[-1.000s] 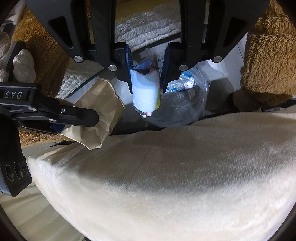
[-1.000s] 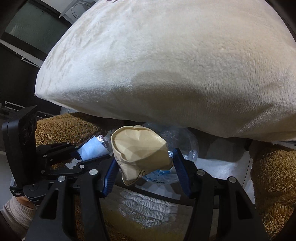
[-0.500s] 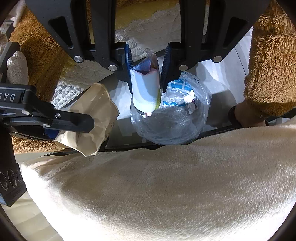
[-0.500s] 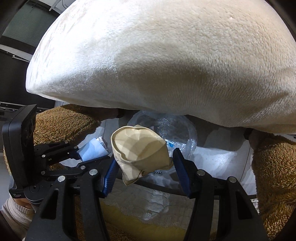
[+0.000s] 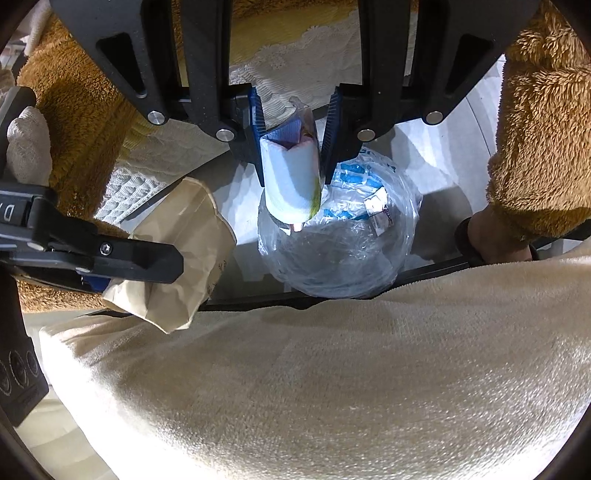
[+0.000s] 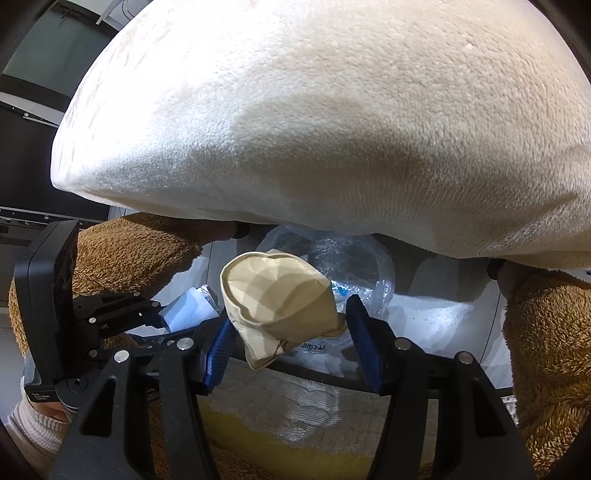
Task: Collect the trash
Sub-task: 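Open both tools to drop the wrapper and paper cup into the trash bag, then raise both tools back over the bed toward the remaining trash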
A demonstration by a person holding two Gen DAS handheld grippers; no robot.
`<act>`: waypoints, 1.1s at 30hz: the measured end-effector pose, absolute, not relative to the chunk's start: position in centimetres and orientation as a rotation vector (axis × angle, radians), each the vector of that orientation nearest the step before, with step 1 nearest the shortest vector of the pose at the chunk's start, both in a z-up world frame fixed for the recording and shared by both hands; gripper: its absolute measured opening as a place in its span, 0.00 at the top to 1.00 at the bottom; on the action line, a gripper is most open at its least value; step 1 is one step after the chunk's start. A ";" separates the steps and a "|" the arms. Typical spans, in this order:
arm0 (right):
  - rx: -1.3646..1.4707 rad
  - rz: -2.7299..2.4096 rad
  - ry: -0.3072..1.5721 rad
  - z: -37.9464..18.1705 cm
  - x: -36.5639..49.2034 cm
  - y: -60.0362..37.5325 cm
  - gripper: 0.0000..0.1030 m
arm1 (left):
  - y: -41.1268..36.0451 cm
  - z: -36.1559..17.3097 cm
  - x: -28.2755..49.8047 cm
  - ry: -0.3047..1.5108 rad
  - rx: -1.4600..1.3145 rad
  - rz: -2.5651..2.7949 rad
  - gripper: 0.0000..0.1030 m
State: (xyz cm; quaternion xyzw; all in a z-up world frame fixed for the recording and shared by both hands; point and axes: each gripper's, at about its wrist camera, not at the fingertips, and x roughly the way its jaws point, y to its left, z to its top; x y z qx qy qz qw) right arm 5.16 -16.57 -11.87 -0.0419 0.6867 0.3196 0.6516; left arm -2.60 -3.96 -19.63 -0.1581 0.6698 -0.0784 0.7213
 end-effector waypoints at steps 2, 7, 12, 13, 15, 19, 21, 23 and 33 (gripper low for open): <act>-0.089 0.723 1.553 -11.7 5.3 -16.6 0.44 | -4.0 -19.6 -2.6 1.480 -0.346 -0.174 0.74; -0.082 0.719 1.555 -11.6 5.7 -16.6 0.43 | -3.8 -19.6 -2.6 1.482 -0.356 -0.161 0.74; -0.068 0.712 1.547 -11.4 5.9 -16.7 0.35 | -3.6 -19.5 -2.6 1.481 -0.360 -0.149 0.56; -0.066 0.709 1.547 -11.4 5.9 -16.6 0.35 | -3.5 -19.5 -2.6 1.477 -0.362 -0.147 0.56; -0.060 0.706 1.548 -11.4 6.0 -16.7 0.35 | -3.3 -19.4 -2.6 1.474 -0.366 -0.143 0.56; -0.056 0.710 1.544 -11.2 6.1 -16.7 0.35 | -3.1 -19.3 -2.7 1.466 -0.372 -0.140 0.56; -0.054 0.713 1.545 -11.3 6.0 -16.6 0.35 | -3.0 -19.2 -2.7 1.462 -0.375 -0.138 0.56; -0.055 0.715 1.544 -11.2 6.0 -16.7 0.35 | -2.9 -19.1 -2.7 1.456 -0.375 -0.136 0.56; -0.046 0.747 1.502 -10.2 5.7 -16.8 0.35 | -2.7 -17.7 -2.6 1.385 -0.354 -0.130 0.56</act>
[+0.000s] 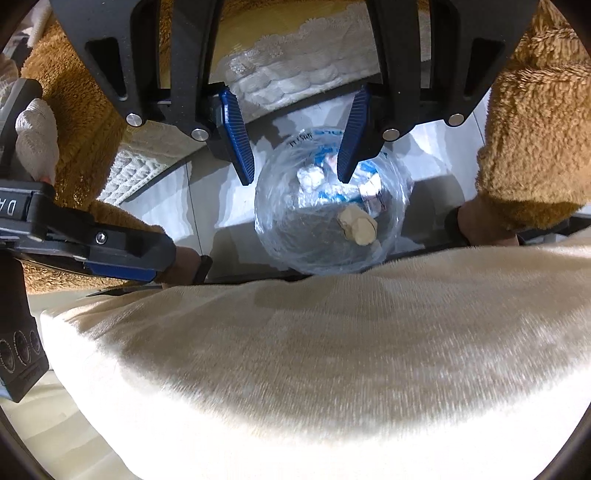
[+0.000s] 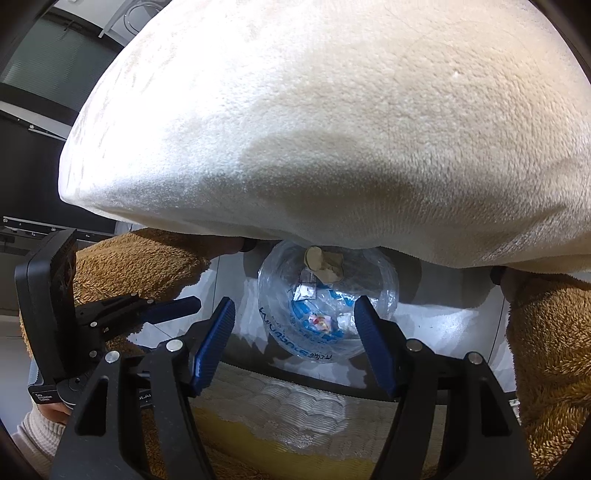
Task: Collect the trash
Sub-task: 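Raise both tools back over the bed toward the remaining trash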
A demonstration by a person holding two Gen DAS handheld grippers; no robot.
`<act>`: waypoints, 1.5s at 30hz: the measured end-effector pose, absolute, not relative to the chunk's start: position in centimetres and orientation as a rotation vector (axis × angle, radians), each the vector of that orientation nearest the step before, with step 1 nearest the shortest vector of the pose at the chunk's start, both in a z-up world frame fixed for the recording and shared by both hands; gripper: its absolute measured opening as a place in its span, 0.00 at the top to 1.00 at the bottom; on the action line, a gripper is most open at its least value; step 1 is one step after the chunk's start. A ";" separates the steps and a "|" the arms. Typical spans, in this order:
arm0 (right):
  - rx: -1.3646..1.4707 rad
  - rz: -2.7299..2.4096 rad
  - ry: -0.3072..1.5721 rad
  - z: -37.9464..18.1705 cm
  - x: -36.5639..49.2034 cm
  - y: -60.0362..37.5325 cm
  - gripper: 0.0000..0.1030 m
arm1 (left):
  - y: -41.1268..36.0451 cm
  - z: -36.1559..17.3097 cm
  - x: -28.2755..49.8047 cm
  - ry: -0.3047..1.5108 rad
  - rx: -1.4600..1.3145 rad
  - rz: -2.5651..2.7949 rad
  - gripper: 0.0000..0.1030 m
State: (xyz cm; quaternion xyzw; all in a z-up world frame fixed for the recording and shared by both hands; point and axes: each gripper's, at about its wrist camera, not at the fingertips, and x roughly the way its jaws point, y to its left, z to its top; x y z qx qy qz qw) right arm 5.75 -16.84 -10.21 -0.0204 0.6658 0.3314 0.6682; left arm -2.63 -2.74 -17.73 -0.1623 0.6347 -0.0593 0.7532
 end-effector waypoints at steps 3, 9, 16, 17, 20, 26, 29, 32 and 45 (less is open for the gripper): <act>-0.030 0.784 1.433 -8.8 5.5 -17.2 0.35 | -2.6 -16.2 -2.9 1.306 -0.343 -0.141 0.56; 0.041 0.853 1.257 -5.3 5.5 -18.6 0.35 | -2.4 -13.4 -3.1 1.153 -0.327 -0.152 0.56; 0.054 0.852 1.069 -1.8 6.5 -19.8 0.35 | -2.2 -9.7 -3.0 0.978 -0.276 -0.145 0.55; 0.053 0.852 1.054 -1.4 6.8 -19.9 0.35 | -2.1 -9.3 -3.0 0.959 -0.271 -0.142 0.49; 0.044 0.849 1.000 -0.3 7.8 -20.0 0.35 | -1.4 -8.0 -2.8 0.905 -0.272 -0.135 0.44; 0.020 0.847 0.902 2.0 10.5 -19.7 0.35 | 0.5 -5.0 -1.6 0.820 -0.251 -0.122 0.36; 0.004 0.843 0.859 2.7 12.1 -19.0 0.32 | 1.8 -3.4 -0.8 0.782 -0.233 -0.111 0.32; -0.002 0.847 0.826 3.4 13.6 -18.0 0.20 | 3.1 -1.9 0.3 0.734 -0.211 -0.090 0.18; -0.068 0.841 0.716 3.9 22.1 -10.8 0.07 | 10.1 0.7 5.9 0.629 -0.143 -0.003 0.06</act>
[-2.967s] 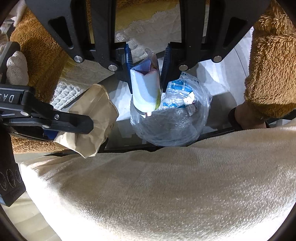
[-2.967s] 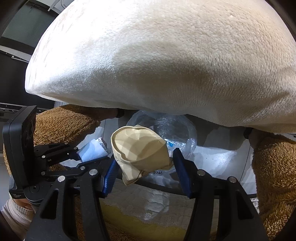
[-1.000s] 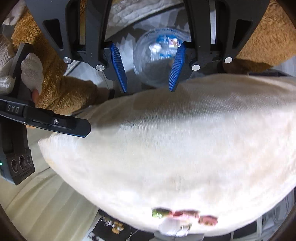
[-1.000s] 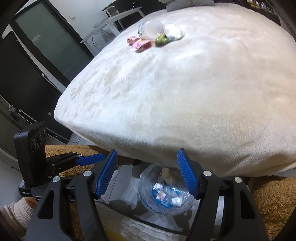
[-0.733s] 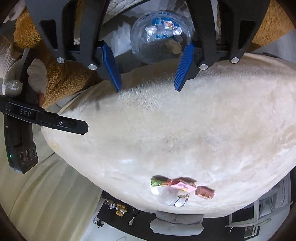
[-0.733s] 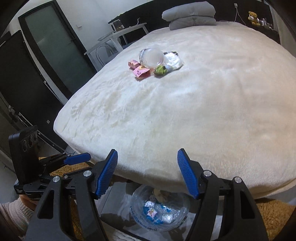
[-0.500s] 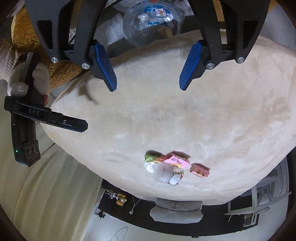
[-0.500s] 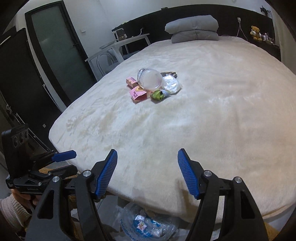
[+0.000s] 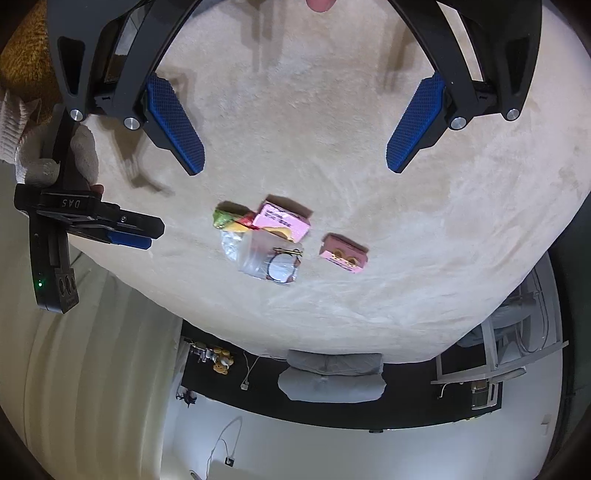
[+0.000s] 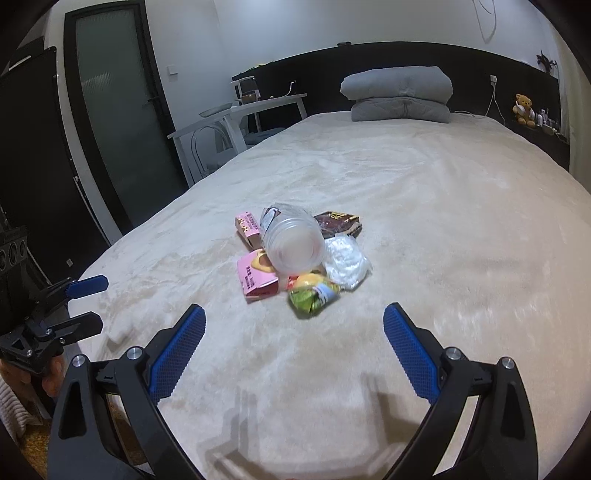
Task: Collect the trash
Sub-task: 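Raise both tools back over the bed toward the remaining trash, then grasp the clear plastic cup with the right tool while the left tool grasps the pink wrapper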
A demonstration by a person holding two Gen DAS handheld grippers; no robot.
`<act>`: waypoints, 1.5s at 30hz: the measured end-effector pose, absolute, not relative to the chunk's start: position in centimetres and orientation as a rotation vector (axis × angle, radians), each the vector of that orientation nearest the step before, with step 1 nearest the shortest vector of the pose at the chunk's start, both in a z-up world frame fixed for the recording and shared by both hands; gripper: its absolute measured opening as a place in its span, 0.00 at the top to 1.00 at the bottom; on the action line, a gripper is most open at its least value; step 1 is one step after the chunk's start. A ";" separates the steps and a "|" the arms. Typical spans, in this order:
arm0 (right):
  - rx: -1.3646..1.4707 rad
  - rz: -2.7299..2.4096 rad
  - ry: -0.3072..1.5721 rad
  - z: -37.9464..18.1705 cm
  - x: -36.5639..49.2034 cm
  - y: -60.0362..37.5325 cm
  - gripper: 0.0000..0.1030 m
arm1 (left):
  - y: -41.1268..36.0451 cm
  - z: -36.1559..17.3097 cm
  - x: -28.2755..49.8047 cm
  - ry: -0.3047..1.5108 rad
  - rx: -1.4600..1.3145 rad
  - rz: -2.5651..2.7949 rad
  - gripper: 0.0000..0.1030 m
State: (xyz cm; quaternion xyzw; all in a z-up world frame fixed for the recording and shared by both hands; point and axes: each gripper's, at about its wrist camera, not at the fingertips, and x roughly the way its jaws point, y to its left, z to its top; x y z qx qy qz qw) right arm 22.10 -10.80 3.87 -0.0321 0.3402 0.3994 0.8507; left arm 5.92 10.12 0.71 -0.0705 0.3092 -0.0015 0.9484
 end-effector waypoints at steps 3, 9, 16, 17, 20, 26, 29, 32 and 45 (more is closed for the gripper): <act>-0.083 0.844 0.719 3.4 23.8 -8.9 0.07 | 11.8 0.5 6.9 0.619 -0.152 0.017 0.06; -0.128 0.863 0.715 2.4 26.7 -5.1 0.07 | 14.7 -0.7 8.9 0.624 -0.167 0.019 0.06; -0.178 0.889 0.693 1.5 28.9 -1.6 0.07 | 16.7 -2.5 10.3 0.667 -0.183 0.027 0.06; -0.183 0.896 0.701 1.3 29.2 -1.1 0.07 | 16.8 -2.8 10.4 0.673 -0.183 0.026 0.06; -0.219 0.902 0.705 0.6 29.6 0.1 0.07 | 17.2 -3.5 10.8 0.692 -0.178 0.034 0.06; -0.284 0.886 0.752 -1.2 31.0 1.3 0.28 | 16.6 -4.0 11.1 0.714 -0.163 0.026 0.06; -0.295 0.879 0.747 -1.3 30.9 1.2 0.34 | 16.2 -4.1 11.3 0.721 -0.152 0.021 0.06; -0.288 0.877 0.720 -0.6 30.5 0.9 0.36 | 16.1 -4.0 11.4 0.719 -0.150 0.019 0.06; -0.133 0.911 0.672 4.7 27.9 -4.3 0.36 | 13.6 -3.7 13.2 0.709 -0.112 -0.016 0.06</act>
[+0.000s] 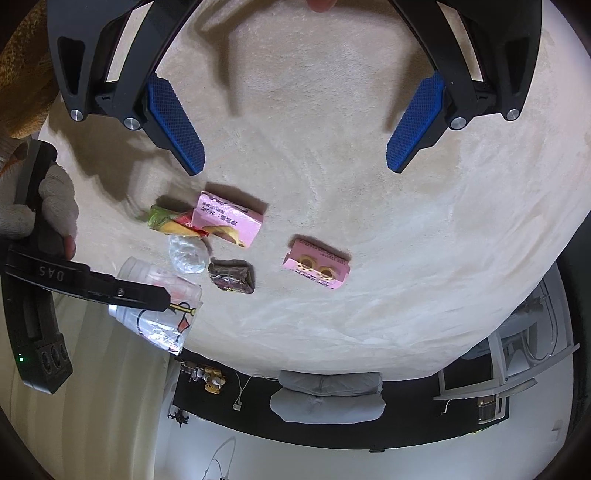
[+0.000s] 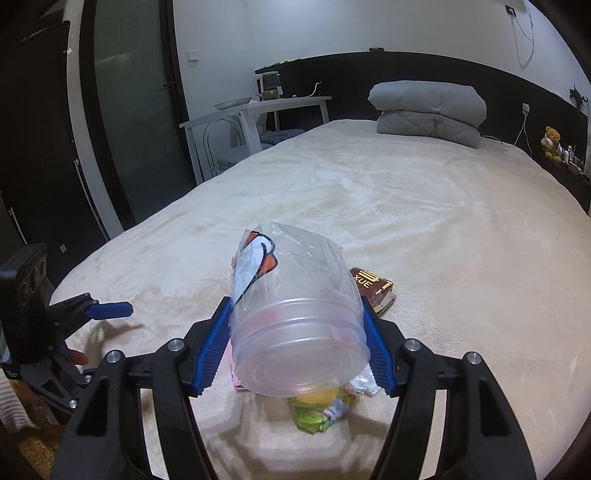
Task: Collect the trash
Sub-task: 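Grasp the clear plastic cup with the right tool while the left tool grasps the pink wrapper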
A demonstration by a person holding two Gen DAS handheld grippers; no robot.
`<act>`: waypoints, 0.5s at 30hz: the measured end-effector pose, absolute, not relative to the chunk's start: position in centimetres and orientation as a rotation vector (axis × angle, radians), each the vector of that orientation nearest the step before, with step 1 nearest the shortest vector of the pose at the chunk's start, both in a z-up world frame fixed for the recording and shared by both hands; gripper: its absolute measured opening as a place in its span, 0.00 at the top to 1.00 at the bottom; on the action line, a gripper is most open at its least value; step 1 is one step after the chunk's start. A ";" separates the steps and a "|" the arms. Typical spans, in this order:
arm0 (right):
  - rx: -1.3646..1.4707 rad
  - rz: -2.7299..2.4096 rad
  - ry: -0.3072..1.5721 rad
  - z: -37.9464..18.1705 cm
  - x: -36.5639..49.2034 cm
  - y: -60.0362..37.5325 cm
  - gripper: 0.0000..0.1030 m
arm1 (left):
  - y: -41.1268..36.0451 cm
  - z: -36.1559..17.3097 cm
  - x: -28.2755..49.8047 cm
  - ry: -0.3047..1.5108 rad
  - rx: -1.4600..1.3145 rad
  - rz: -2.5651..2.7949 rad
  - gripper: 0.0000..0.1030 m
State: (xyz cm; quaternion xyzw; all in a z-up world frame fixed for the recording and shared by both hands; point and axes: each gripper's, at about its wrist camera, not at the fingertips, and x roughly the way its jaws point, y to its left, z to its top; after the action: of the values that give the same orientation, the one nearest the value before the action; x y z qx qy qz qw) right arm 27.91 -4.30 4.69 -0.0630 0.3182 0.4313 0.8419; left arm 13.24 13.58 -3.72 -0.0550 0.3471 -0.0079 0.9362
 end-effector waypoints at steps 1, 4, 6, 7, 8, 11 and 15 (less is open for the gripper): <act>-0.128 0.911 0.667 5.1 27.6 -4.9 0.36 | 13.3 -3.7 13.5 0.709 -0.107 -0.020 0.06; -0.108 0.891 0.674 6.0 26.9 -6.6 0.36 | 12.5 -3.7 14.4 0.710 -0.096 -0.033 0.06; -0.074 0.900 0.682 6.5 26.5 -8.0 0.36 | 11.9 -3.8 15.0 0.713 -0.085 -0.045 0.06; -0.071 0.898 0.684 6.7 26.3 -8.5 0.36 | 11.6 -3.8 15.4 0.714 -0.077 -0.052 0.06; -0.069 0.894 0.685 6.9 26.1 -9.0 0.36 | 11.4 -3.8 15.7 0.714 -0.070 -0.057 0.06; -0.061 0.881 0.687 7.3 25.7 -10.6 0.36 | 10.5 -3.9 16.8 0.717 -0.055 -0.077 0.06; -0.055 0.861 0.700 7.3 25.5 -12.5 0.36 | 9.3 -4.3 18.3 0.727 -0.019 -0.091 0.06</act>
State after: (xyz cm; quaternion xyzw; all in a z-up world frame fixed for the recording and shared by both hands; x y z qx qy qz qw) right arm 25.49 -12.50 7.27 -0.0260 0.3323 0.4089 0.8495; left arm 18.27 9.28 -4.30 -0.0091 0.3553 -0.0444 0.9336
